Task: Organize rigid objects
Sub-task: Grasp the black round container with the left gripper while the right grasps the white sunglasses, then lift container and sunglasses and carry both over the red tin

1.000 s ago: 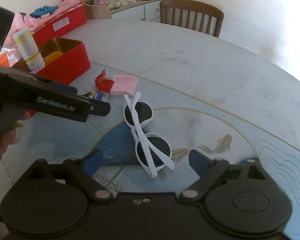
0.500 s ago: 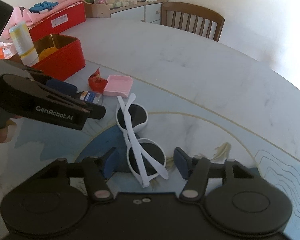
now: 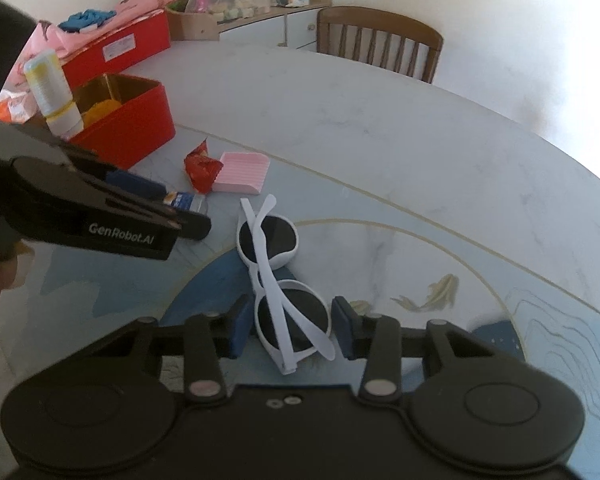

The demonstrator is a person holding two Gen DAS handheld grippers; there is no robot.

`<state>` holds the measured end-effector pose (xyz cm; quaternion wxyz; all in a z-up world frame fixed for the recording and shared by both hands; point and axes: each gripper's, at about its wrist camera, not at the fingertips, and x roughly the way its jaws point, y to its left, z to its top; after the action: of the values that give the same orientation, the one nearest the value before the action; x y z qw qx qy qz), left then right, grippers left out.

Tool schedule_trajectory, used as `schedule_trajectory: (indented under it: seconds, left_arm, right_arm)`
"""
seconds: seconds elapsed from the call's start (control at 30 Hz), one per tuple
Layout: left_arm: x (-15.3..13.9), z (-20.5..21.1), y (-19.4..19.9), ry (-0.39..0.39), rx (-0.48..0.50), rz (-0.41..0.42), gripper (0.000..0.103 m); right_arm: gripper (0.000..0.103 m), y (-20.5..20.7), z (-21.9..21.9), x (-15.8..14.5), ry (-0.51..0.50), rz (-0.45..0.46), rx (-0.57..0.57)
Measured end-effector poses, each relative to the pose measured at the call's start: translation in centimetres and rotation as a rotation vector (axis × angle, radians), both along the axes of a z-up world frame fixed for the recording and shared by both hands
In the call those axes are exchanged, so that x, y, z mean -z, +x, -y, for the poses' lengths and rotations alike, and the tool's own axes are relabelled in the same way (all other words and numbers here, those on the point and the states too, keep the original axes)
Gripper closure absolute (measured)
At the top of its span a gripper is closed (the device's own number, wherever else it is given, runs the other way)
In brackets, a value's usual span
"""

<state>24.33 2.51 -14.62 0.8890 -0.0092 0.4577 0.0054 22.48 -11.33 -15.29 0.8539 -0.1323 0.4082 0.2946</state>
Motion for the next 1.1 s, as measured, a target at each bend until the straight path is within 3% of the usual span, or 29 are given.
schedule_trajectory:
  seconds: [0.47,1.1]
  left_arm:
    - [-2.2,-0.5,-2.9,-0.068,-0.019,0.022,0.053]
    - [-7.5,-3.5,-6.8,-0.107,-0.049,0.130,0.053]
  right_arm:
    - [0.062,-2.5,1.4,-2.8,0.107,-0.039,0.073]
    - [0.062,-5.1,-0.9,-8.1,0.176,0.065,0.070]
